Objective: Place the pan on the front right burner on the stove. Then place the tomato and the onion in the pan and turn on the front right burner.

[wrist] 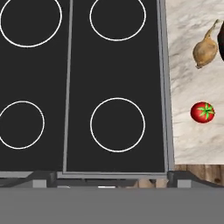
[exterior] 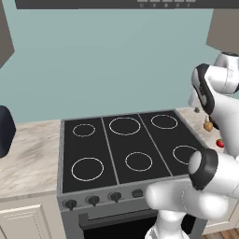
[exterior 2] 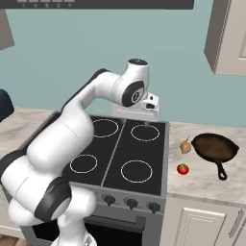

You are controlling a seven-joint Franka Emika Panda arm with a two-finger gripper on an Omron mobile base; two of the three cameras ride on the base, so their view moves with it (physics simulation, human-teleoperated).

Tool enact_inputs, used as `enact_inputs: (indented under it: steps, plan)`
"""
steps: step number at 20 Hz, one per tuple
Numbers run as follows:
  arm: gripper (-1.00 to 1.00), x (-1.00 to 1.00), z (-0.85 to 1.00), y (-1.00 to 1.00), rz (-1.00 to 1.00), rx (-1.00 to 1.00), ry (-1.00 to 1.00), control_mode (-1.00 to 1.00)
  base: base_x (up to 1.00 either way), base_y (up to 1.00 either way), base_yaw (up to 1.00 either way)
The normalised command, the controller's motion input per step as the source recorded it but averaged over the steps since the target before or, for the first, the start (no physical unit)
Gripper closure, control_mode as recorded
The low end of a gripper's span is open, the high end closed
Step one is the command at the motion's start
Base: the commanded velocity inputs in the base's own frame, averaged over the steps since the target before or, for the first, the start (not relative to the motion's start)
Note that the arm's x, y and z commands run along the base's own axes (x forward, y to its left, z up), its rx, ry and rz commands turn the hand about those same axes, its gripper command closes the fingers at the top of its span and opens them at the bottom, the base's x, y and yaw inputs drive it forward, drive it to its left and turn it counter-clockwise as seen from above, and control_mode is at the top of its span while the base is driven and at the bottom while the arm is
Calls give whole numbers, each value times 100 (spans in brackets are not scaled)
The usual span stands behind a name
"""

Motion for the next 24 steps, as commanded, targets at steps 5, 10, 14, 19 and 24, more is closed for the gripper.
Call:
enact_inputs:
  steps: [5,10,14,19,24]
  plan:
    - [-100,2,-12,-40,-2,0,3,-100,0,0,0]
    - [-100,4,-14,-40,-2,0,3,-100,0,0,0]
    - [-100,3,-18,-38,-2,0,3,-100,0,0,0]
    - [-100,3,-18,-40,-2,0,3,-100,0,0,0]
    - [-100,9,-14,-38,-1,0,3,-100,0,0,0]
